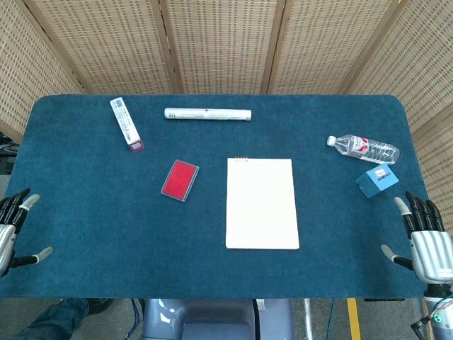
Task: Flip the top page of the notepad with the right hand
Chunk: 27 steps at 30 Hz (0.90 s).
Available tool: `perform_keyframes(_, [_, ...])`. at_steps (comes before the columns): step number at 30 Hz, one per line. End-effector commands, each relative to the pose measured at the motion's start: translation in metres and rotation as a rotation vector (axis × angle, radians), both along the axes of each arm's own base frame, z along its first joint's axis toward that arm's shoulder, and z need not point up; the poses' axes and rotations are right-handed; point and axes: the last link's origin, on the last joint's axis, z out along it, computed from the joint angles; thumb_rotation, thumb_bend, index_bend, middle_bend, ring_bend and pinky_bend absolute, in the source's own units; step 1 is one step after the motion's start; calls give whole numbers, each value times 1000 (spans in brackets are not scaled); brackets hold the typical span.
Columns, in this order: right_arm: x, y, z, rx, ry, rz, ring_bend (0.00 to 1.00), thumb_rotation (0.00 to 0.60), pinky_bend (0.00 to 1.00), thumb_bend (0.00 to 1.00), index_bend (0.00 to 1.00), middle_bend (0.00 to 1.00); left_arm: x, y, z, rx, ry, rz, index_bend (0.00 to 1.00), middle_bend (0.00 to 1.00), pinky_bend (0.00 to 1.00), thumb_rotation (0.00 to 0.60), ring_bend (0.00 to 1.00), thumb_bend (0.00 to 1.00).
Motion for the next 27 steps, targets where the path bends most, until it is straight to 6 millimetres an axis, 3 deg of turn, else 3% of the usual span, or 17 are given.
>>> perform_keyframes(1, [0, 0, 0, 4, 6, 0, 0, 600, 0, 0, 0, 0, -1, 0, 1, 1, 0, 3, 0, 0, 0, 600, 0, 0])
perform_keyframes(10, [5, 6, -4, 27, 12, 27, 0, 600, 0, 0, 0, 0, -3, -3, 7, 12, -14, 4, 0, 0, 0, 600, 0, 0])
perform_keyframes(15, [12, 10, -15, 96, 15, 85, 0, 600, 0, 0, 0, 0, 0, -6, 12, 21, -23, -8, 0, 0, 0, 600, 0, 0])
perform_keyframes(22, [22, 3, -57, 223, 70, 182, 0, 600, 0, 0, 5, 0, 13, -4, 23, 50, -13, 6, 0, 0, 0, 600, 0, 0])
perform_keyframes(27, [29, -5, -82, 272, 102, 229, 0, 600, 0, 75, 102, 60, 23, 2, 25, 50, -21, 20, 0, 0, 0, 600, 0, 0])
